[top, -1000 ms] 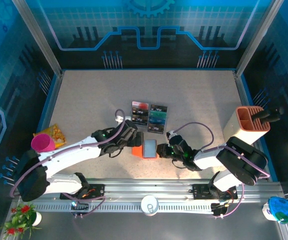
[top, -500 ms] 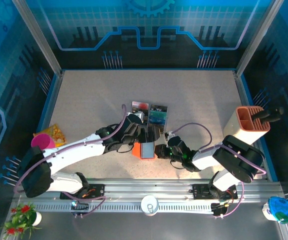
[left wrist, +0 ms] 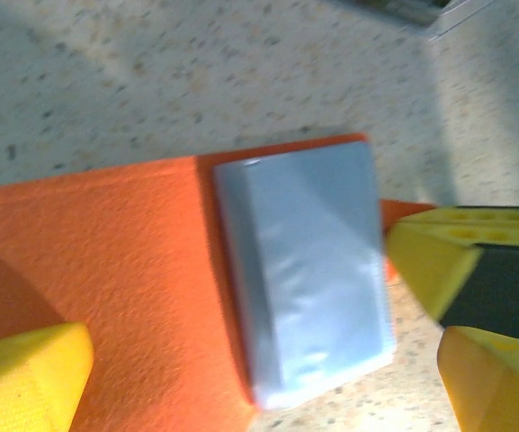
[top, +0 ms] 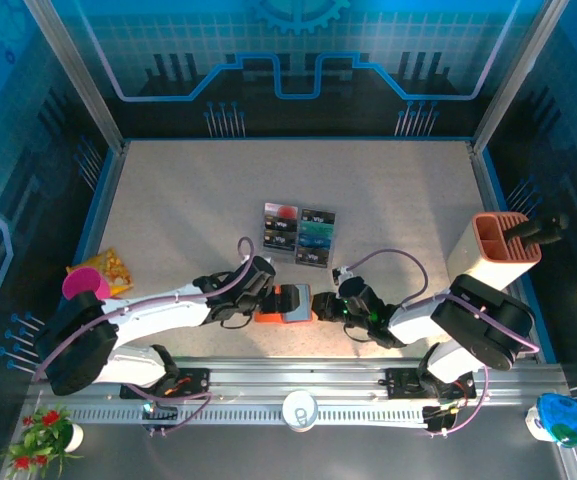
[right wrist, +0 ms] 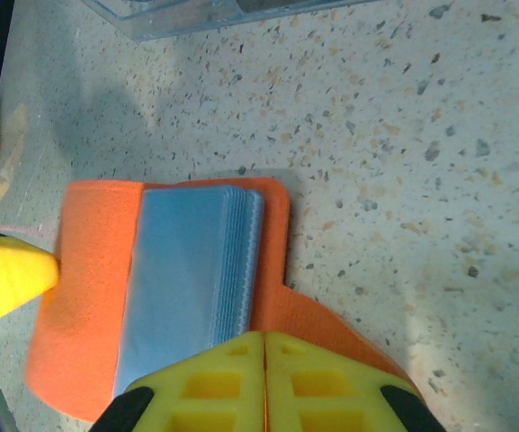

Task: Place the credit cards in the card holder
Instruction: Open the card holder at the bottom-center of the table.

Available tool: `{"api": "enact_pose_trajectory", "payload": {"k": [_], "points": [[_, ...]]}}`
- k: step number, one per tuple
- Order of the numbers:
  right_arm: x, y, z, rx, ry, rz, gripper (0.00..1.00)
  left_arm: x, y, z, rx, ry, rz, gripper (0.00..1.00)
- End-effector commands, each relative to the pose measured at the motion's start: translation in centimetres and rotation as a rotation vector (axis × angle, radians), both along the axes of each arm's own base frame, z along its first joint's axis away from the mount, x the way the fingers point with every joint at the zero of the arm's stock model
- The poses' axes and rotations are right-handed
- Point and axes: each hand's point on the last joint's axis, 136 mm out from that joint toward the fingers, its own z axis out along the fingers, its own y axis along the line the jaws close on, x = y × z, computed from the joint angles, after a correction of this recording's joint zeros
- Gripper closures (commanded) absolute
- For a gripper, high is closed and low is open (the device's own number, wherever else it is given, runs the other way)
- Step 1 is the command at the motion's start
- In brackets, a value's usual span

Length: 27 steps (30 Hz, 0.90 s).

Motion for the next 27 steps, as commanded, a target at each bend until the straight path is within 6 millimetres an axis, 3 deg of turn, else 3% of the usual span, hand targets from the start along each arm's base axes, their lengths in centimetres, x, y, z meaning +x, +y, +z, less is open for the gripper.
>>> {"api": "enact_pose_trajectory", "payload": {"k": [1,8,18,23,27], "points": [[-1.5,-1.3,-2.0,-0.072,0.059,0.001,0.90,0.4,1.1,-0.9,0.059,-0.037,-0.006,0.01],[-1.5,-0.7,-0.7,-0.062,0.042,0.012,0.91,0.5,2.2,-1.9,0.138,-0.055,-0.019,0.01],[0.0,0.3,3.1,-0.088,-0.032,0.031,0.92,0.7,3.1,-2.3,0.204,-0.076,-0.039,0.01],[0.7,1.0,3.1,-0.103,-0.031,0.044,0.92,0.7,3.1,-2.5,0.211,-0.073,-0.040,0.01],[0.9,1.3,2.7,-0.111,-0.023,0.049,0.92,0.9,3.1,-1.2,0.198,-0.093,-0.036,0.01]]}}
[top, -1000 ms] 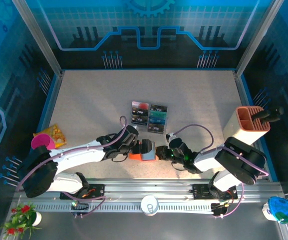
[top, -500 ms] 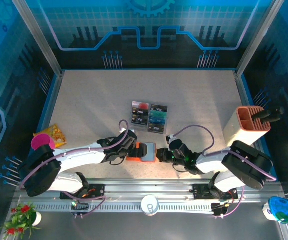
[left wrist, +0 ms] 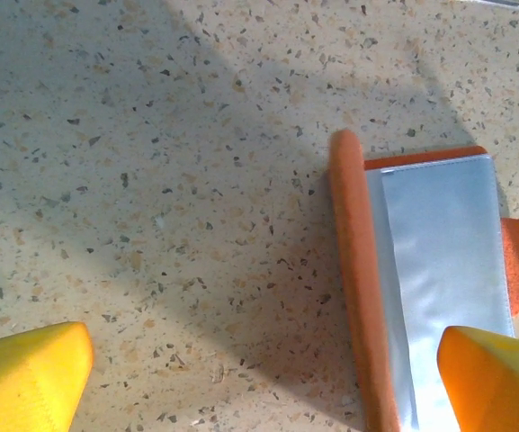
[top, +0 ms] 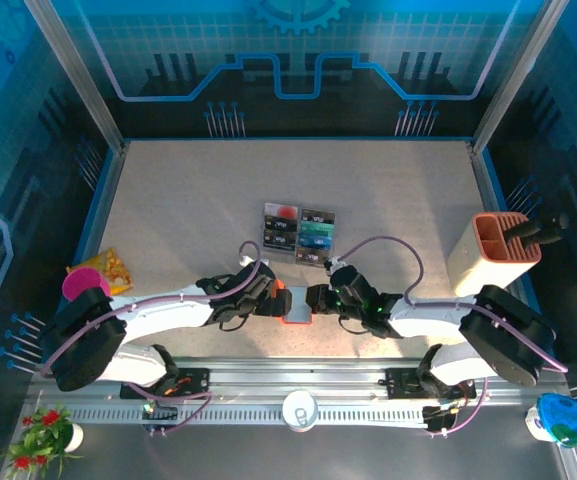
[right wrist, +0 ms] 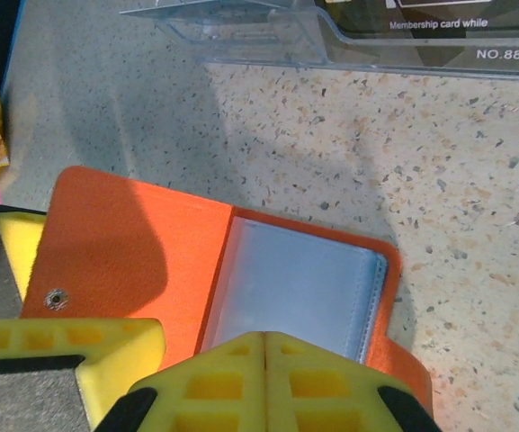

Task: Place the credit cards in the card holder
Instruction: Open the card holder at the bottom-center of the table, then flip over the card slot in the card holder.

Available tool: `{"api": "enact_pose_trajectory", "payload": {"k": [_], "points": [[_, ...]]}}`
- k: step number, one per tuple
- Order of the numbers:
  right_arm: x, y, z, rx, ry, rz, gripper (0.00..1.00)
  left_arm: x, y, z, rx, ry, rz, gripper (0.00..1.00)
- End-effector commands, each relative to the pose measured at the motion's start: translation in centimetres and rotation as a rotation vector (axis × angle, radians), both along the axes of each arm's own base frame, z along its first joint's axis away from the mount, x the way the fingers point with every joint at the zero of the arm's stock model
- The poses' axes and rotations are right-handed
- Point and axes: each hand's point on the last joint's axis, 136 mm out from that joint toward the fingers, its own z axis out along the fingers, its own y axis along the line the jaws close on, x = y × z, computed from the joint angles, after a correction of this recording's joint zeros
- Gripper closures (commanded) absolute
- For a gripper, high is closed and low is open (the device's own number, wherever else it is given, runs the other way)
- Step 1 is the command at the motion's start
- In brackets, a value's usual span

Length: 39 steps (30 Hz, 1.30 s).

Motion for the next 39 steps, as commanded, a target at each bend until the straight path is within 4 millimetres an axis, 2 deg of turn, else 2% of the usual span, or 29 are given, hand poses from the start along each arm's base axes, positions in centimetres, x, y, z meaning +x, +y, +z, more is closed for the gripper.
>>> {"api": "enact_pose_trajectory", "payload": {"k": [1,6,10,13,17,21,26,33,39], "points": [[0.2,-0.1,-0.7,-0.043,0.006,0.003,0.92,0.2,0.8,1.3,0.019,-0.033,0.004,0.01],[0.2,-0.4,-1.4,-0.043,0.017,-0.004,0.93,0.9,-0.4,7.3,-0.123,-0.123,0.015,0.01],[0.0,-0.7,-1.8,-0.042,0.024,-0.010,0.93,1.1,-2.9,11.8,-0.286,-0.150,-0.011,0.01],[0.0,-0.7,-2.0,-0.036,0.027,-0.017,0.93,1.1,-5.3,13.4,-0.396,-0.122,-0.039,0.01],[-0.1,-0.8,-2.2,-0.027,0.031,-0.023,0.94,1.0,-8.3,14.3,-0.504,-0.075,-0.071,0.01],[-0.1,-0.9,-2.4,-0.025,0.033,-0.030,0.94,1.0,-10.0,13.7,-0.579,-0.018,-0.074,0.01],[-0.1,-0.9,-2.5,-0.016,0.034,-0.033,0.94,0.6,-10.2,11.4,-0.566,0.041,-0.066,0.01],[-0.4,-1.1,-3.0,-0.015,0.044,-0.037,0.95,0.2,-8.6,8.0,-0.497,0.076,-0.024,0.01],[-0.7,-1.6,-3.7,-0.018,0.056,-0.048,0.95,0.0,-6.3,5.5,-0.435,0.082,0.013,0.01]]}}
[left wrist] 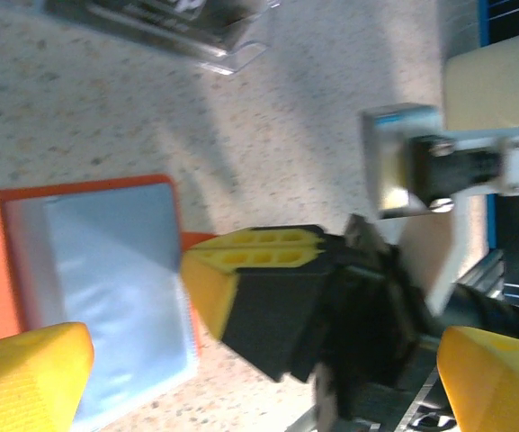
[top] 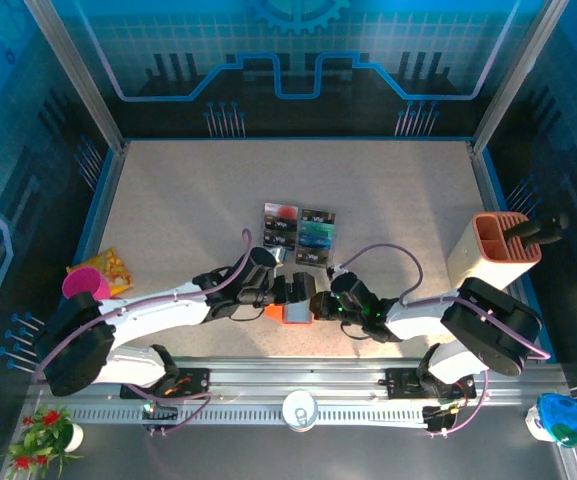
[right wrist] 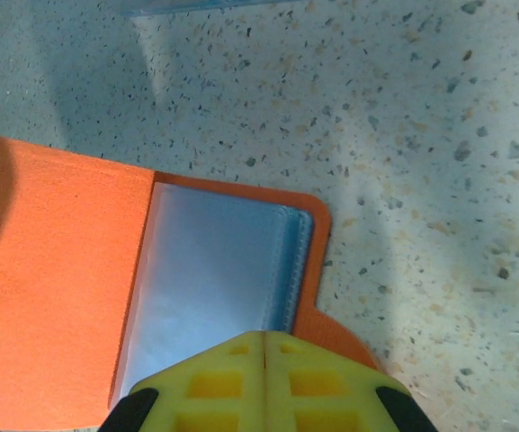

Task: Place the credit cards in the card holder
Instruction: Flip over the card slot in the card holder.

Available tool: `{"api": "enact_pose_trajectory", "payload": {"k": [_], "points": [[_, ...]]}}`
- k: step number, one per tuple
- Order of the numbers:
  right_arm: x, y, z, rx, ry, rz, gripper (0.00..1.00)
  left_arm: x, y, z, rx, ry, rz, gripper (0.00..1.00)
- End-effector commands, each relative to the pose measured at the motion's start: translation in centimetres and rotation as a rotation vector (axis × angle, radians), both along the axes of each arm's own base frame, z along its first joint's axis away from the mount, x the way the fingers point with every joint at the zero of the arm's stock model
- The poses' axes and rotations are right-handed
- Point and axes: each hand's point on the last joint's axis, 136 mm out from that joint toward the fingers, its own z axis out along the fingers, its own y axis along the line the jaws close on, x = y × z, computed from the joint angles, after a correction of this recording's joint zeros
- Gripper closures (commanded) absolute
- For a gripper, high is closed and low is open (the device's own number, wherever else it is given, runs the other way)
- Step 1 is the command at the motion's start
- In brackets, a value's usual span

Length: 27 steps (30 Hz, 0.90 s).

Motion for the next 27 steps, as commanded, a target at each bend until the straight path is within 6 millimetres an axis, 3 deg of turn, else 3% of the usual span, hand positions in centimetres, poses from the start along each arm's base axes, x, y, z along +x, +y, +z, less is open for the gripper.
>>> {"api": "enact_pose_trajectory", "payload": {"k": [1,14,27], "points": [[0.0,-0.6,-0.7,-0.004,0.009,-0.025,0.95,0.0,1.4,-1.4,0.040,0.003,0.023,0.01],[0.3,-0.3,0.7,0.012,-0.012,-0.019,0.96,-0.5,4.3,-5.1,0.228,-0.049,-0.020,0.01],[1.7,0.3,2.9,-0.003,-0.048,0.000,0.96,-0.9,5.3,-6.5,0.308,-0.078,-0.051,0.01]]}}
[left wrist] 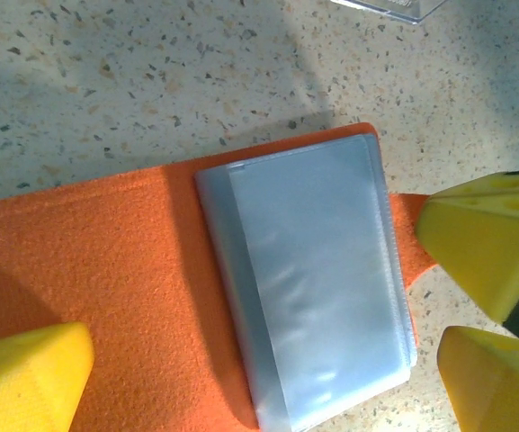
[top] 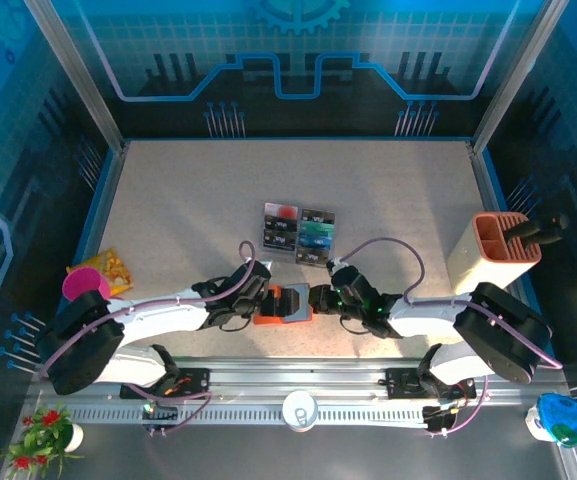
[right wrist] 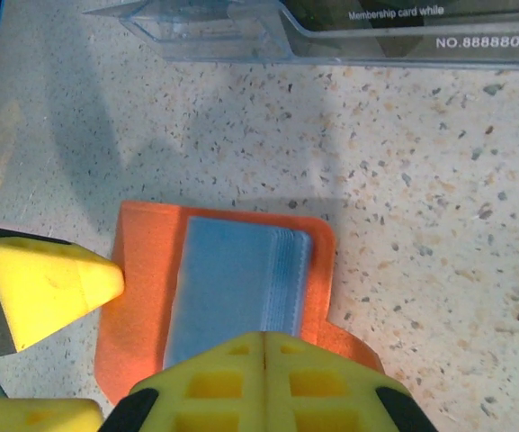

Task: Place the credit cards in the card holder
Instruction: Flip over the card slot in the card holder.

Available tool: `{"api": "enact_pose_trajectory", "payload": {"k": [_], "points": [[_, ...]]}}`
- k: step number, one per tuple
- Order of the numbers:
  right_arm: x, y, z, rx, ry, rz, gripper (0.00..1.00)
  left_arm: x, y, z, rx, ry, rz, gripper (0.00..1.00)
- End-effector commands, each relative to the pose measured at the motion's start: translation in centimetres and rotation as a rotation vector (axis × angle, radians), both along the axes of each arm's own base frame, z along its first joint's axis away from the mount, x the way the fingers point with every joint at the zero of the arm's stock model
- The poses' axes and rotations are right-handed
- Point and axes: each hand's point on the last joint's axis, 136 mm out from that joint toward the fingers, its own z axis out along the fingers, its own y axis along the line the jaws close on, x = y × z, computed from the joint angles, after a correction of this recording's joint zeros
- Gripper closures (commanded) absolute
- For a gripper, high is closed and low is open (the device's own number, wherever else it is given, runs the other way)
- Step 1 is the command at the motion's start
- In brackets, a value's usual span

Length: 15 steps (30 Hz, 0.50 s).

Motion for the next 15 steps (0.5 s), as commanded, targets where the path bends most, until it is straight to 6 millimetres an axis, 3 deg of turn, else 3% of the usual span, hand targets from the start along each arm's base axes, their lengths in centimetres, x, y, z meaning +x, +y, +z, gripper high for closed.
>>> {"api": "enact_pose_trajectory", "payload": {"k": [1,15], "points": [[0.7,0.1,0.6,-0.017,-0.017,0.006,0.96,-0.3,1.0,-1.1,0.075,-0.010,-0.019,0.01],[1.6,1.5,-0.8,-0.047,0.014,0.046,0.97,-0.2,1.4,-1.4,0.125,-0.028,-0.043,0.01]]}}
